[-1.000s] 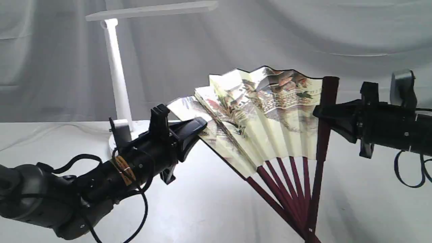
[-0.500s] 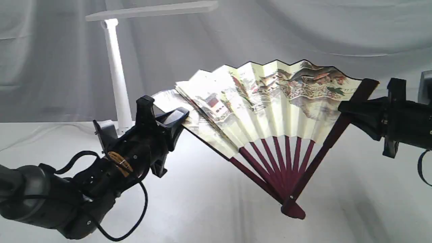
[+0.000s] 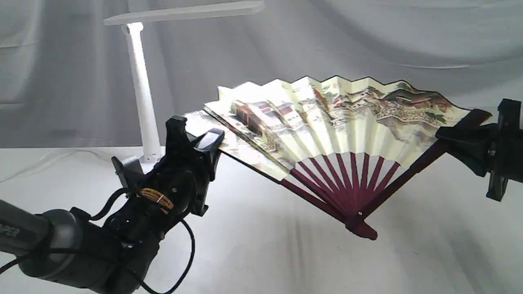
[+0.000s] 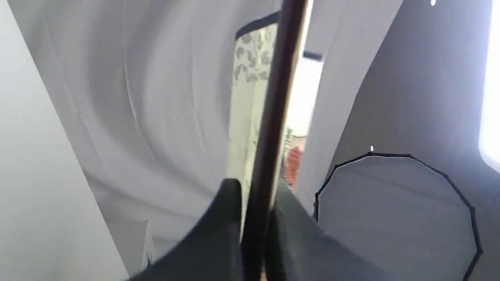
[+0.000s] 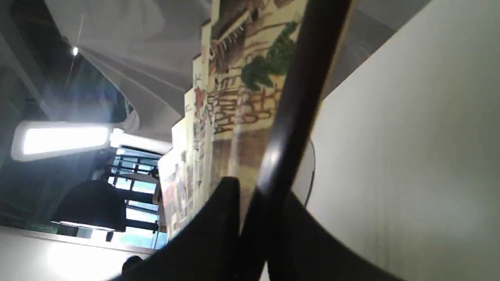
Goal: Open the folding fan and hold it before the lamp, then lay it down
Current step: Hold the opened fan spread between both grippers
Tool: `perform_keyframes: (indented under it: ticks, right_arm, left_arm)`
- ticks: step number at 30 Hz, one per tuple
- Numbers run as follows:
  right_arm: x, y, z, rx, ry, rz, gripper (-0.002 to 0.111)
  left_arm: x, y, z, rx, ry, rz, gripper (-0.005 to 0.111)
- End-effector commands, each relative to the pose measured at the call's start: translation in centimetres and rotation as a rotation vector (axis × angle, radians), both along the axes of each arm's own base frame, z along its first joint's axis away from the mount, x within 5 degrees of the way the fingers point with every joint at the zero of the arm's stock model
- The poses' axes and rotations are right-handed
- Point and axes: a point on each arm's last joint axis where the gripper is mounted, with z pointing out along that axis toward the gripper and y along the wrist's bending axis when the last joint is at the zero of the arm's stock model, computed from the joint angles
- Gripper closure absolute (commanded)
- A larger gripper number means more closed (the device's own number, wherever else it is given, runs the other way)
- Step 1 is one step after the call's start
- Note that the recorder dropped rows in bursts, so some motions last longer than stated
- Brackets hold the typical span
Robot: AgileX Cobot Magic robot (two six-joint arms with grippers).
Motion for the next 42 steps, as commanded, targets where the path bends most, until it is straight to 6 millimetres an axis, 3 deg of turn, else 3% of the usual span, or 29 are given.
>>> perform_keyframes:
  ticks: [1, 12, 22, 34, 42]
  right_arm:
    - [-0.4, -0.8, -1.5, -0.043, 0.030, -0.011, 0.108]
    - [-2.2, -3.8, -2.5, 0.002, 0.078, -0.108, 0.108]
    - [-3.5, -4.4, -3.4, 0.036, 0.118, -0.142, 0.108]
    - [-3.5, -4.5, -3.4, 0.036, 0.118, -0.144, 0.108]
    - [-4.2, -5.8, -3.4, 0.038, 0.117, -0.184, 0.108]
  left_arm:
    - [0.4, 1.3, 1.1, -0.156, -0.024, 0.121, 0.107]
    - [0.5, 1.7, 1.1, -0.172, -0.016, 0.167, 0.107]
    - [0.1, 1.0, 1.0, -0.158, -0.015, 0.188, 0.107]
    - [0.0, 1.0, 0.9, -0.142, -0.014, 0.230, 0.107]
    - [0.0, 1.1, 1.0, -0.144, -0.013, 0.246, 0.107]
